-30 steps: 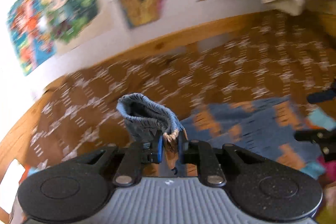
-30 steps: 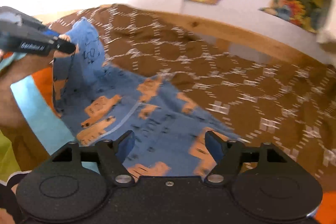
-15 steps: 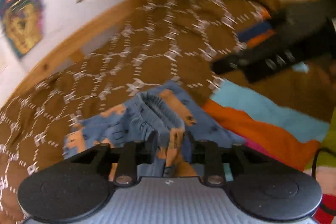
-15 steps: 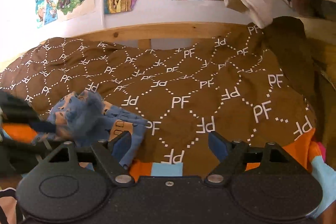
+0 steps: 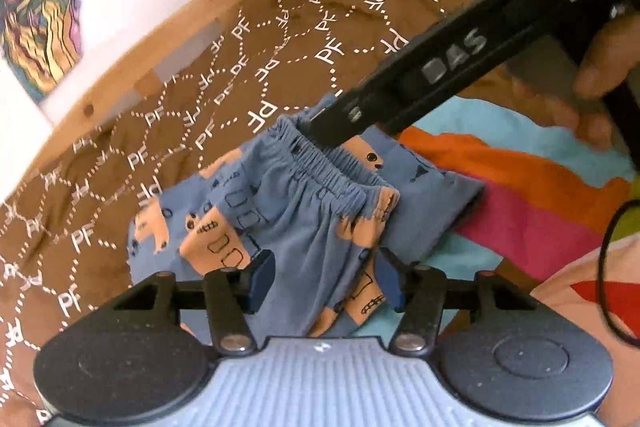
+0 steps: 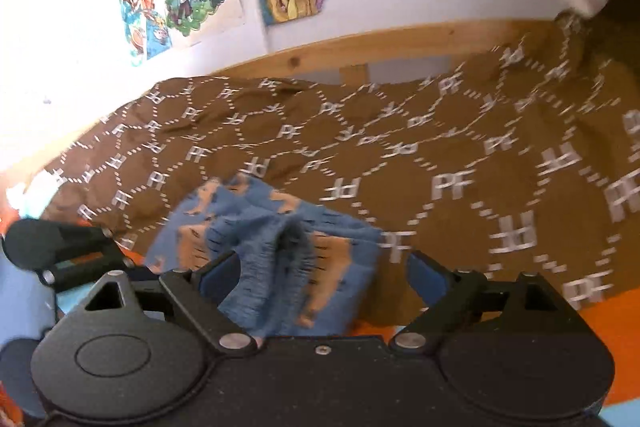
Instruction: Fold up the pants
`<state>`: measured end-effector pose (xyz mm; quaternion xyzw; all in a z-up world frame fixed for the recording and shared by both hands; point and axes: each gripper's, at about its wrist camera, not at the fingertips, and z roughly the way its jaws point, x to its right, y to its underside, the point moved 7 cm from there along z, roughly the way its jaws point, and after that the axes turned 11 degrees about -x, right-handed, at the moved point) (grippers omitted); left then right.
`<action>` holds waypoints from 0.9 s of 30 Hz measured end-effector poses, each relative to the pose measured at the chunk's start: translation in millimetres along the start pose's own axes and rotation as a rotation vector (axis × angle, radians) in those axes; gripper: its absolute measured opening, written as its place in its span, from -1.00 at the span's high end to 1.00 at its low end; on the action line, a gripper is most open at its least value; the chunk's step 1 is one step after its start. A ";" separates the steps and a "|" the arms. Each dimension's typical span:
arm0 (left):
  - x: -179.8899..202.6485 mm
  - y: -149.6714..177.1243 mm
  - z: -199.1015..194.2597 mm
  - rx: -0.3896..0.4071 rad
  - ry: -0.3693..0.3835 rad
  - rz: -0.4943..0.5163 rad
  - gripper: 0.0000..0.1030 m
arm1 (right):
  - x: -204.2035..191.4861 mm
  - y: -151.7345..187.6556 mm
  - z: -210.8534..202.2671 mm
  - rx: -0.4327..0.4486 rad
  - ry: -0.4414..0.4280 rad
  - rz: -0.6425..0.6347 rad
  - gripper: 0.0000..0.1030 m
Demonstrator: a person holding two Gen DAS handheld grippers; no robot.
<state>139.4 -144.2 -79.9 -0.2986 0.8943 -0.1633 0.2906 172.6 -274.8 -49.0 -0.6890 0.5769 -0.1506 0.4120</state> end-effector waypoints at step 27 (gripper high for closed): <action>5.6 0.2 -22.1 0.004 0.168 -0.040 0.96 | 14.7 2.0 2.6 -0.130 -0.043 0.225 0.67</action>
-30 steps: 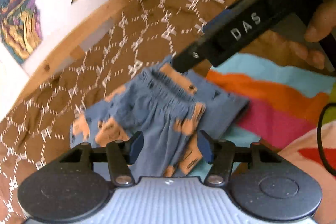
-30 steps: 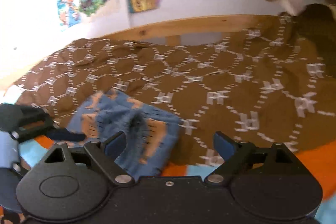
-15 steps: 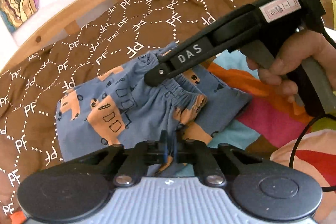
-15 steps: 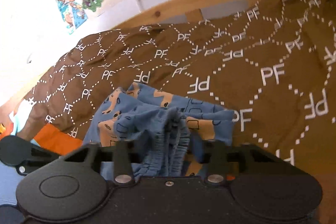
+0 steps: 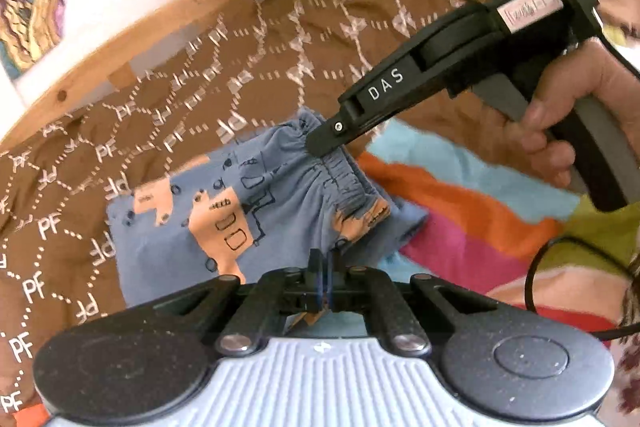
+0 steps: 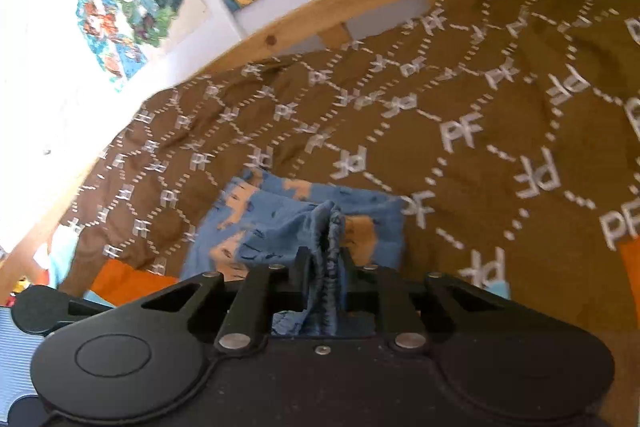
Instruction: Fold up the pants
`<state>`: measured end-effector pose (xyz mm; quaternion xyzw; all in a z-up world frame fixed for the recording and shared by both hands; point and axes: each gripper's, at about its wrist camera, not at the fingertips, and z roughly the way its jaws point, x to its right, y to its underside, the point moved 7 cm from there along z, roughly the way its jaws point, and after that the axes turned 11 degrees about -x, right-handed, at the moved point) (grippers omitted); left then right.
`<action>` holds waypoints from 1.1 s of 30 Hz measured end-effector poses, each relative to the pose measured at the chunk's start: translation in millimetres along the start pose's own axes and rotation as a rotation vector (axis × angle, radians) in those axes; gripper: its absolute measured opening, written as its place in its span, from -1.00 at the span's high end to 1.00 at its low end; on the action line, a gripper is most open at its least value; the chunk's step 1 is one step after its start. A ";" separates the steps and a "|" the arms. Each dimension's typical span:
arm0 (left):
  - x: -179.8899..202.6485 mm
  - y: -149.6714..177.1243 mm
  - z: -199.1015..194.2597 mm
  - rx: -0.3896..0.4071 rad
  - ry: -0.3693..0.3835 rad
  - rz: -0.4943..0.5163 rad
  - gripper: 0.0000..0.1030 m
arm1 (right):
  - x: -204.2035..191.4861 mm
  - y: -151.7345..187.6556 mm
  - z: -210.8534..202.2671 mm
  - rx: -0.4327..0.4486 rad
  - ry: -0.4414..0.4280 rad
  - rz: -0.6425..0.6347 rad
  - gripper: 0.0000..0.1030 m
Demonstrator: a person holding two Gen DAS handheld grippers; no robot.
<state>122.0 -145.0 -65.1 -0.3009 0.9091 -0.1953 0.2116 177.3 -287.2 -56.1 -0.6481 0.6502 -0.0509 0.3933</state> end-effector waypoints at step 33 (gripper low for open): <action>-136.6 33.9 -9.7 0.034 -0.102 -0.607 -0.99 | -23.2 18.0 -2.5 0.213 0.405 -0.318 -0.99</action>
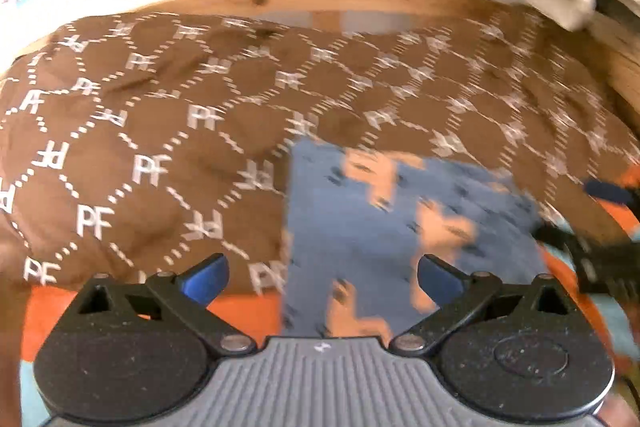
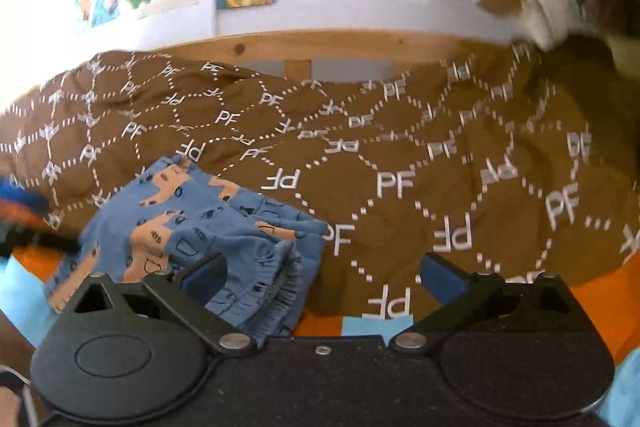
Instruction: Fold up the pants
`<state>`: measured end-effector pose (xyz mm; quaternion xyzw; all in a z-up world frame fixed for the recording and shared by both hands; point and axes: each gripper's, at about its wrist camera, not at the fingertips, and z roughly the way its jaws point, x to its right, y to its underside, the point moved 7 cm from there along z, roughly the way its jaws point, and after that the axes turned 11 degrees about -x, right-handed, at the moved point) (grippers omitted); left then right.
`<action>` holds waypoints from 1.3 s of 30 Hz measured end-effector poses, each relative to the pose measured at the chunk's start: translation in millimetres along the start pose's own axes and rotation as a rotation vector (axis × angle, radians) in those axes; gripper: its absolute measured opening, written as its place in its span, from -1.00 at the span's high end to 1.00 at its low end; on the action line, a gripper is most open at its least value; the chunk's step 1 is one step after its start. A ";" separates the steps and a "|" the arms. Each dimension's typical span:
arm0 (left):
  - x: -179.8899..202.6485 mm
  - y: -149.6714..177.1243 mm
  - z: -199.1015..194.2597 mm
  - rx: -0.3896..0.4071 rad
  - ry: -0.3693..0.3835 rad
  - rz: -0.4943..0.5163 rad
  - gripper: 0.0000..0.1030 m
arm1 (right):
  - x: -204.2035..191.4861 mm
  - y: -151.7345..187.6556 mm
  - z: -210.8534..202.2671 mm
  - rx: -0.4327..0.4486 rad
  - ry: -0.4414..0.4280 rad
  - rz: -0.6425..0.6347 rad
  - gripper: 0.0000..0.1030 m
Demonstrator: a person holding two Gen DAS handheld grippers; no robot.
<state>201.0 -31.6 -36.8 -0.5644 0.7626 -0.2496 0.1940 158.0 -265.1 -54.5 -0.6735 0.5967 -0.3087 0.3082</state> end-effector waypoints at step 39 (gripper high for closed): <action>-19.4 -46.2 58.5 0.017 -0.102 -0.018 -0.99 | 27.3 2.9 15.7 -0.099 -0.156 0.176 -0.99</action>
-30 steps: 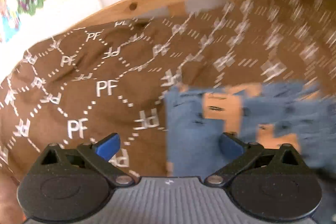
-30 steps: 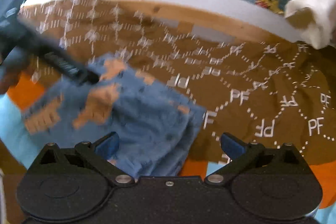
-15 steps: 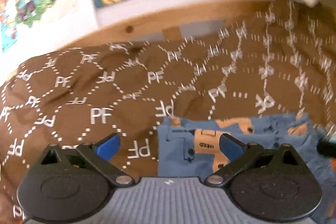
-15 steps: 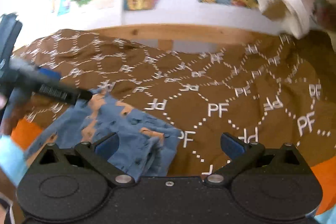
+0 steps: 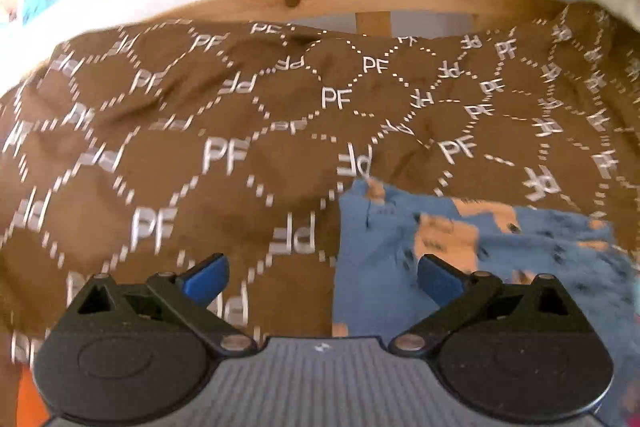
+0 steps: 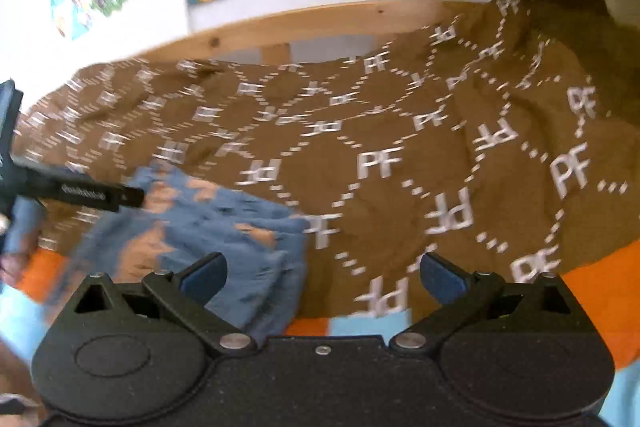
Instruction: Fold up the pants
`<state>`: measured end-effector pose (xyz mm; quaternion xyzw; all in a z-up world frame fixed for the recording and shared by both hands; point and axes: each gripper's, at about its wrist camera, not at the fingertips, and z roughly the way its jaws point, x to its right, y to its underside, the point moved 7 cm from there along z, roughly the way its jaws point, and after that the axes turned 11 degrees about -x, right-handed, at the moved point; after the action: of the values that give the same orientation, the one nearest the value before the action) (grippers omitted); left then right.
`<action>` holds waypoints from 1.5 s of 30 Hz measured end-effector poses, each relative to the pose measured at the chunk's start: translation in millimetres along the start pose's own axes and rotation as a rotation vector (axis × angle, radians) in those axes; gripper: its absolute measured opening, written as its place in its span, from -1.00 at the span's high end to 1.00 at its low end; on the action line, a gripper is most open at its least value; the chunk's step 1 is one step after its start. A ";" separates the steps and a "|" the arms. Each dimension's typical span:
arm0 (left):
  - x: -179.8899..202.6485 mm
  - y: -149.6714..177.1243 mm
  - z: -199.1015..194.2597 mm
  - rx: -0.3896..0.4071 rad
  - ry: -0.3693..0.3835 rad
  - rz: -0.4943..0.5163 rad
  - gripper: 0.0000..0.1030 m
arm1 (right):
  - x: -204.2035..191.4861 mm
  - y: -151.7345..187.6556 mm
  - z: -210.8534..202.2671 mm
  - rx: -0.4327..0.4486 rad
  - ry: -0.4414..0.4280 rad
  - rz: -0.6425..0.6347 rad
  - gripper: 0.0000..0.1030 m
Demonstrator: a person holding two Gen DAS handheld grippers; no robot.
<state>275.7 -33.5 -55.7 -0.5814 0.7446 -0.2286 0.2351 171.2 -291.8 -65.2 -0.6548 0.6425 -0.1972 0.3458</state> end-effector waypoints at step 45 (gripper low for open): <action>-17.2 112.1 -49.3 -0.224 0.104 0.258 -1.00 | -22.3 11.5 -5.0 -0.198 -0.096 -0.119 -0.99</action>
<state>164.0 11.1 -84.3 -0.4910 0.8449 -0.1422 0.1574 157.4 -270.2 -65.8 -0.7314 0.6014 -0.1215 0.2976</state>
